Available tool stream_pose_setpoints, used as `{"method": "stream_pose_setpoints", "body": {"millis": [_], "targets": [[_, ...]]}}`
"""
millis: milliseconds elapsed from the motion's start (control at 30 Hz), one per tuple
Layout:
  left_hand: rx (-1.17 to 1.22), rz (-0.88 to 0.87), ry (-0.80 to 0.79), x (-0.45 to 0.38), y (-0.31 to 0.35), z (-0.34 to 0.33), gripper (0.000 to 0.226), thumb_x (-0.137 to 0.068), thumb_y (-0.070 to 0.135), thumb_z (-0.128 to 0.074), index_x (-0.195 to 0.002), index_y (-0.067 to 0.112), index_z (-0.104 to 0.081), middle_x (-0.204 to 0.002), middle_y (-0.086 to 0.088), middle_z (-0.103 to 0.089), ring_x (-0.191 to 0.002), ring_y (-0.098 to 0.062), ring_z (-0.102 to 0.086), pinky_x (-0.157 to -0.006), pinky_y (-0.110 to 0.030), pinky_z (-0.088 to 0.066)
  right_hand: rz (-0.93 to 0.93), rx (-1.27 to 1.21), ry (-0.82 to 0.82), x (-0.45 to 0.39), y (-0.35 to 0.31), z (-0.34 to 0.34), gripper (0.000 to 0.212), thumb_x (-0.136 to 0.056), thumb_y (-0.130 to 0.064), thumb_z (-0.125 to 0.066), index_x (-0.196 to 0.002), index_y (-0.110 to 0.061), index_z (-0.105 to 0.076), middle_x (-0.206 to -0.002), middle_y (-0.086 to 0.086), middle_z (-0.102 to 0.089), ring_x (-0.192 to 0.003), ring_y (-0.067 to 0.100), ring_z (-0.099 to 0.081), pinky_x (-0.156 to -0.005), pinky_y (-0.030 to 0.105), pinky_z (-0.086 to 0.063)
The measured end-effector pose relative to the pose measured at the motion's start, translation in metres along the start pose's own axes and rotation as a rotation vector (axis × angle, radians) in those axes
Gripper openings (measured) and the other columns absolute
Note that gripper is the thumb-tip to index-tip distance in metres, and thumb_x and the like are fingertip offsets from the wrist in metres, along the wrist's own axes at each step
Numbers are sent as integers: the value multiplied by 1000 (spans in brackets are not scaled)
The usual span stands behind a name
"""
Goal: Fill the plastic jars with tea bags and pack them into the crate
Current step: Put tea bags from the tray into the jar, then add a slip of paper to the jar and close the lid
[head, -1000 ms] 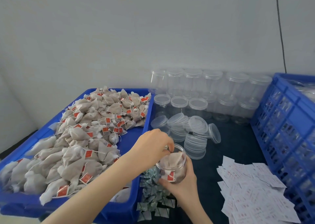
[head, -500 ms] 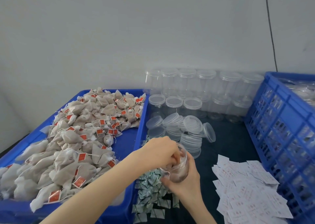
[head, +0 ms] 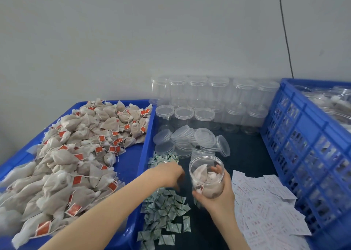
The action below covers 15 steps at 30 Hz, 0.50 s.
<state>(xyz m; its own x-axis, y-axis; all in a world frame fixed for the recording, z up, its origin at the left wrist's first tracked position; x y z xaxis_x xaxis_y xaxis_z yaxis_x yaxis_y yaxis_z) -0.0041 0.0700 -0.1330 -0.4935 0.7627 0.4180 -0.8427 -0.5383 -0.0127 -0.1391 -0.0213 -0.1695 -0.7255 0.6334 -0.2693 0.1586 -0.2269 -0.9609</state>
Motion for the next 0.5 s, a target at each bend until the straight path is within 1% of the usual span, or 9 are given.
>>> {"method": "stream_pose_setpoints", "body": {"millis": [33, 100, 167, 233, 333, 500], "targets": [[-56, 1, -28, -3, 2, -8, 38, -85, 33, -67, -119, 16, -62, -113, -6, -65, -103, -27, -61, -73, -33, -46, -1, -1, 7, 0, 1, 2, 84, -43, -26, -85, -110, -62, -49, -111, -26, -62, -104, -4, -61, -78, 6, -46], [-141, -10, -65, -8, 6, -21, 37, -86, 35, -66, -118, 17, -63, -112, -6, -65, -103, -27, -61, -73, -33, -46, -1, 2, 11, -1, 3, 4, 84, -44, -24, -86, -109, -63, -49, -112, -27, -61, -104, -4, -60, -77, 5, -45], [-145, -14, -95, -11, 8, -30, 34, -87, 32, -64, -117, 17, -62, -113, -7, -65, -103, -28, -61, -76, -35, -47, -2, 6, 13, -2, 4, 6, 85, -45, -23, -86, -108, -65, -48, -111, -30, -61, -104, -6, -60, -78, 5, -45], [-164, -13, -104, -12, 10, -33, 32, -89, 29, -61, -118, 15, -60, -115, -8, -63, -104, -29, -60, -80, -36, -47, -6, 4, 20, -2, 5, 8, 85, -43, -27, -87, -108, -66, -48, -112, -32, -60, -105, -8, -59, -78, 4, -44], [-219, -22, -102, -15, 15, -36, 26, -93, 25, -56, -116, 12, -59, -115, -10, -62, -103, -31, -60, -80, -38, -48, -14, -4, 37, -1, 8, 12, 82, -41, -38, -84, -110, -65, -48, -113, -32, -60, -104, -9, -59, -77, 4, -45], [-257, -52, -87, -15, 16, -36, 24, -95, 21, -52, -113, 9, -61, -114, -12, -62, -104, -32, -60, -77, -37, -47, -33, 14, 54, 0, 12, 17, 83, -40, -42, -84, -111, -64, -48, -114, -33, -60, -104, -11, -59, -77, 4, -45]]}}
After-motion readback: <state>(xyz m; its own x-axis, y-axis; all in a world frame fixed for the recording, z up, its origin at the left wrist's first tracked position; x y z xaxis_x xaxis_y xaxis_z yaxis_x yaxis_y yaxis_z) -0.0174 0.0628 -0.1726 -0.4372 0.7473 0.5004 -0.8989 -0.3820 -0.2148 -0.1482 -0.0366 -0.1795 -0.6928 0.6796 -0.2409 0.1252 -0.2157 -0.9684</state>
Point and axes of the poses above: each hand's wrist, its own x-axis away from the middle knuckle, its own z-axis out of the back of the hand, y = z × x, the point moved 5 cm from there along -x, towards the middle knuckle
